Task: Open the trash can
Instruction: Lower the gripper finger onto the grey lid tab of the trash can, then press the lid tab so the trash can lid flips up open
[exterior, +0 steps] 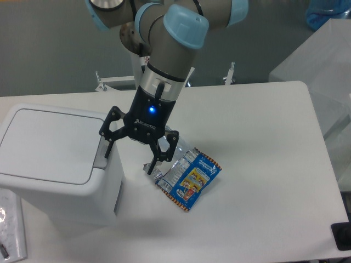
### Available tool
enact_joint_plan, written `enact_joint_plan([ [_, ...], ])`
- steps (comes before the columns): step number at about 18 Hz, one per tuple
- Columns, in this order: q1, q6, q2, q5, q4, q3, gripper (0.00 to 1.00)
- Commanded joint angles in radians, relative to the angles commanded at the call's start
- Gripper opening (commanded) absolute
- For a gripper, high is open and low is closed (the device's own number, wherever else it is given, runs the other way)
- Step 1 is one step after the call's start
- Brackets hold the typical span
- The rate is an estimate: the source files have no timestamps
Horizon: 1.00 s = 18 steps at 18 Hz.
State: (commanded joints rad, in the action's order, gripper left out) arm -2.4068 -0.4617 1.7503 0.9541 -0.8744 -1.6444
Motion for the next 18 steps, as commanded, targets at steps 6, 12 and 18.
enact_joint_plan([
  [6,0.000,0.006,-0.003,-0.003,0.003,0.014,1.00],
  [12,-0.014,0.000,-0.002,0.006,0.006,0.067,1.00],
  [18,-0.083,-0.154,0.014,0.083,0.008,0.114,1.00],
])
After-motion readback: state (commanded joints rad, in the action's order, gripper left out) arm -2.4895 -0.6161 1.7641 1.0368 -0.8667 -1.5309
